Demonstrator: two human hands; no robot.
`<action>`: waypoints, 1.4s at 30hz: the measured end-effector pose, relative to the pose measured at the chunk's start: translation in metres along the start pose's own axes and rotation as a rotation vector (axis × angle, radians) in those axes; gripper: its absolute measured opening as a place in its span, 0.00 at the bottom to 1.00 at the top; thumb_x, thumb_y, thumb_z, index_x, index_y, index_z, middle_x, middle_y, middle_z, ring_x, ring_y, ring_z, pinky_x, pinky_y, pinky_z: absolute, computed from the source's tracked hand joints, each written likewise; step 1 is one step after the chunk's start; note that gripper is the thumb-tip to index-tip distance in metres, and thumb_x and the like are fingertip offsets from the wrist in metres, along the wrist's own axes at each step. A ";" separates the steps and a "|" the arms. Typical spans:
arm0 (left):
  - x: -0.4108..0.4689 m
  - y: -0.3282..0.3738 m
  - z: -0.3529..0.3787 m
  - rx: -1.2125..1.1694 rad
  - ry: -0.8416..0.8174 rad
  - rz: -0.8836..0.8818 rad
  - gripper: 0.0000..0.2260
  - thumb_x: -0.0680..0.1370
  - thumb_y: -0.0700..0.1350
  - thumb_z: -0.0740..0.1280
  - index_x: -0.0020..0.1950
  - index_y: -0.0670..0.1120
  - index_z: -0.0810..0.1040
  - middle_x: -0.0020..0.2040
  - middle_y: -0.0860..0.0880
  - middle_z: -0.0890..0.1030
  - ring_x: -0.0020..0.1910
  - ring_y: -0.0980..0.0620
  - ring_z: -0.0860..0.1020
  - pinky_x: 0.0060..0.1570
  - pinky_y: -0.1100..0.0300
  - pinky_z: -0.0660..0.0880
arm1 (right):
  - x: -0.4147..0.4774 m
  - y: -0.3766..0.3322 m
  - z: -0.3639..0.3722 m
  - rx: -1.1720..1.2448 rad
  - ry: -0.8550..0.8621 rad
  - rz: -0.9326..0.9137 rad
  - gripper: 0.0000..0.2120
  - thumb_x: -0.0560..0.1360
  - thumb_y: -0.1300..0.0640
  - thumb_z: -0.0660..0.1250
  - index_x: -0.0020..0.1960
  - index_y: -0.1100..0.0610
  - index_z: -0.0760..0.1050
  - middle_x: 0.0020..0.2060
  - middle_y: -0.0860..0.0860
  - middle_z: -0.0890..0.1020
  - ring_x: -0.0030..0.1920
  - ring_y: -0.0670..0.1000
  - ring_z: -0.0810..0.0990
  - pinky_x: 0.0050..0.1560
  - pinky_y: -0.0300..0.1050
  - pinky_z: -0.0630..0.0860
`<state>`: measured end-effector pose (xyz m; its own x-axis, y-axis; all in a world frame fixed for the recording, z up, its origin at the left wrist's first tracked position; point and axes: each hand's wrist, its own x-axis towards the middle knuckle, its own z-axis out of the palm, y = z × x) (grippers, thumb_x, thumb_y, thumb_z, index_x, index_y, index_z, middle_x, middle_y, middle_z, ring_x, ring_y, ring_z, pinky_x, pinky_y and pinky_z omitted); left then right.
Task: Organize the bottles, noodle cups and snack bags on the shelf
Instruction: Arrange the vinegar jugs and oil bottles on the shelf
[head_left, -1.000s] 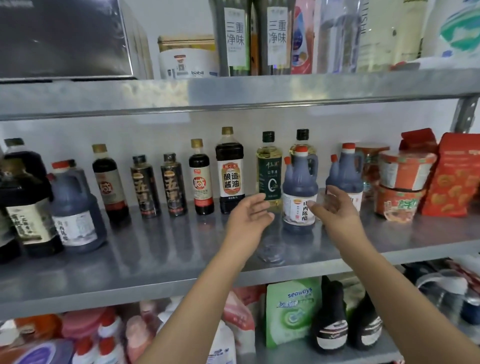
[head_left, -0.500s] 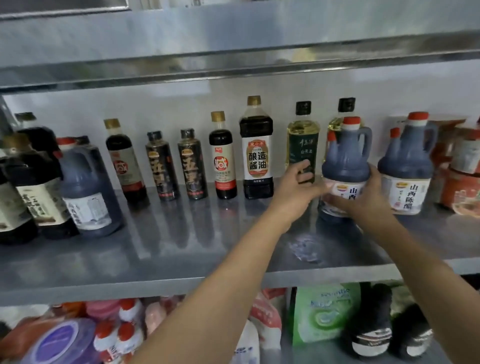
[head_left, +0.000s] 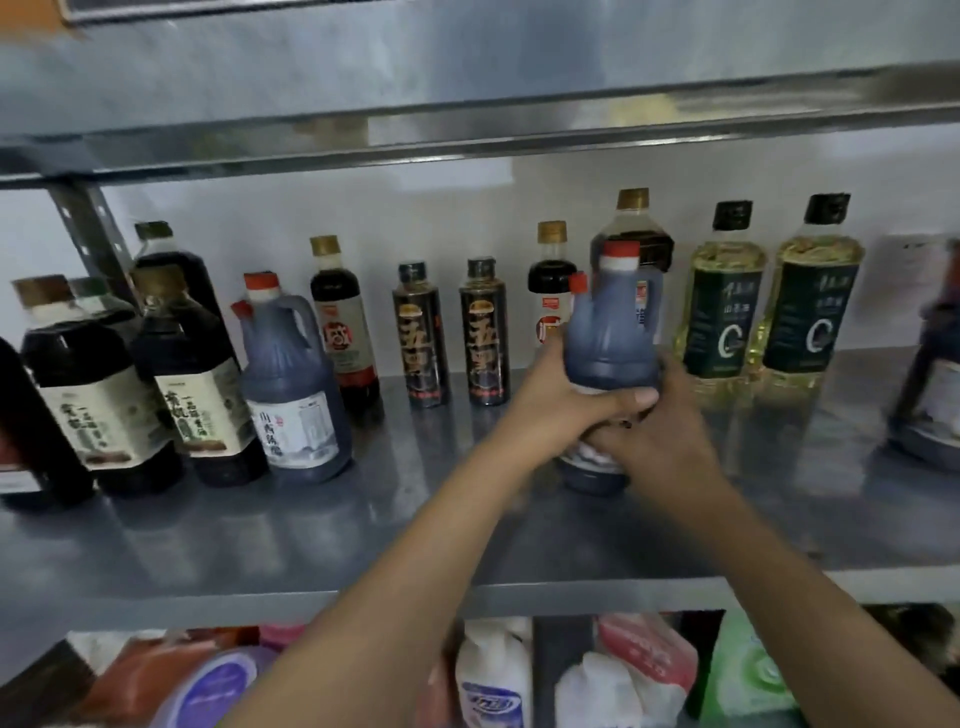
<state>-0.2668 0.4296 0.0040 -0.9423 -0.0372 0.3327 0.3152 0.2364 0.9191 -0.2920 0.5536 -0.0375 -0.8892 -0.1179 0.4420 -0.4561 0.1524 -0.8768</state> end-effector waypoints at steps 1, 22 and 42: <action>-0.002 -0.004 -0.014 0.008 0.025 0.009 0.32 0.68 0.41 0.81 0.65 0.55 0.69 0.53 0.62 0.78 0.51 0.67 0.78 0.51 0.71 0.76 | 0.000 -0.002 0.016 0.015 -0.019 0.003 0.42 0.66 0.62 0.80 0.74 0.52 0.61 0.60 0.44 0.79 0.55 0.40 0.80 0.58 0.39 0.78; -0.003 -0.050 -0.127 -0.206 0.212 -0.103 0.25 0.71 0.43 0.78 0.66 0.44 0.76 0.57 0.46 0.85 0.52 0.51 0.85 0.47 0.60 0.82 | 0.009 -0.013 0.109 0.217 -0.288 0.069 0.26 0.74 0.57 0.75 0.65 0.40 0.68 0.58 0.40 0.80 0.59 0.38 0.80 0.59 0.39 0.78; -0.010 -0.053 -0.118 -0.275 0.191 -0.110 0.22 0.74 0.45 0.75 0.66 0.45 0.75 0.56 0.45 0.85 0.51 0.50 0.85 0.48 0.56 0.83 | -0.004 -0.008 0.099 0.376 -0.268 0.006 0.15 0.79 0.58 0.68 0.63 0.43 0.76 0.58 0.49 0.85 0.59 0.49 0.83 0.59 0.44 0.79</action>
<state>-0.2604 0.3035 -0.0229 -0.9422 -0.2352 0.2385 0.2565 -0.0489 0.9653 -0.2815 0.4561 -0.0510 -0.8284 -0.3756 0.4156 -0.3624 -0.2064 -0.9089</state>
